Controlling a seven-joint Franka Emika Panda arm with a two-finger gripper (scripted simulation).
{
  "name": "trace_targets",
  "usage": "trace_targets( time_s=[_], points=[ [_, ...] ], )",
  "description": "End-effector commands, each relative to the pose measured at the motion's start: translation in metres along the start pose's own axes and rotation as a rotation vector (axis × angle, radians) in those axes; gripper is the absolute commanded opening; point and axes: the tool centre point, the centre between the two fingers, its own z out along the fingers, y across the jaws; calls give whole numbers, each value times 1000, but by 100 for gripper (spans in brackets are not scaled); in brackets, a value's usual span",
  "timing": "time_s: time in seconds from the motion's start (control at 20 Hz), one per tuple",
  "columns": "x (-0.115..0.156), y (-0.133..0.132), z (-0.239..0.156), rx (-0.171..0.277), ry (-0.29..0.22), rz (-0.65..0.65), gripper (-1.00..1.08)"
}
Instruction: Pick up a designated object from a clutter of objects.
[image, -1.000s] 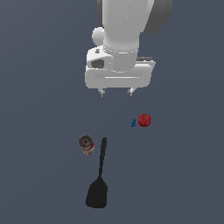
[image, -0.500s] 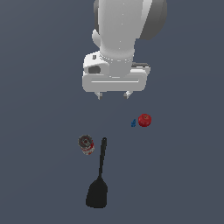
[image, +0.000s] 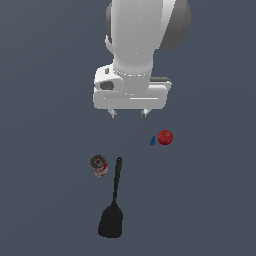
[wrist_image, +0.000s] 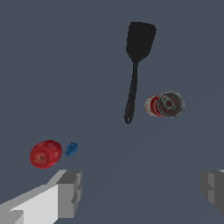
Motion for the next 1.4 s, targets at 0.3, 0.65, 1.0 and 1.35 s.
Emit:
trace_targets(
  time_s=[0.3, 0.65, 1.0, 1.35],
  points=[
    [35, 6, 28, 9, 3, 31, 100],
    [77, 16, 73, 20, 8, 72, 100],
    [115, 27, 128, 30, 13, 117, 100],
    [142, 37, 185, 39, 18, 159, 100]
  ],
)
